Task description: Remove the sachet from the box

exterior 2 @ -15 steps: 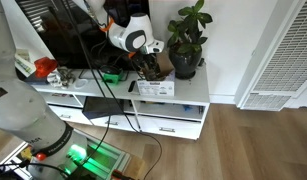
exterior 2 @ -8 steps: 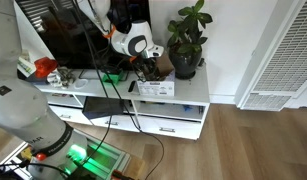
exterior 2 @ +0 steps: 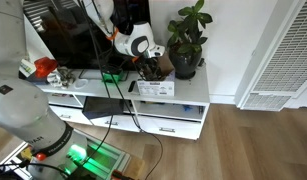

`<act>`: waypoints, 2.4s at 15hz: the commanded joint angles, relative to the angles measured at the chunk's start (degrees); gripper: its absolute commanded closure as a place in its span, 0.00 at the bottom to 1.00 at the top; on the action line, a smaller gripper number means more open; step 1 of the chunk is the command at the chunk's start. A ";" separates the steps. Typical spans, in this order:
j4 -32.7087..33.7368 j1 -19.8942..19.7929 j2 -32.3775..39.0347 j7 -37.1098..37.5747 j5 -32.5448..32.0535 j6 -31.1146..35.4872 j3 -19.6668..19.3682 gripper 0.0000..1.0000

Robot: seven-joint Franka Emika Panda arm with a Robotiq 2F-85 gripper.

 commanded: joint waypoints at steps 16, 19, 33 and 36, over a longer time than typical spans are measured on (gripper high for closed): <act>8.90 2.30 11.21 2.58 -1.04 -0.20 -2.69 0.30; 9.69 2.87 12.27 2.77 -0.90 -0.12 -2.99 0.31; 8.99 4.01 10.75 2.36 -0.67 0.06 -3.30 1.00; 6.92 5.46 7.87 2.57 -1.15 -0.17 -3.81 1.00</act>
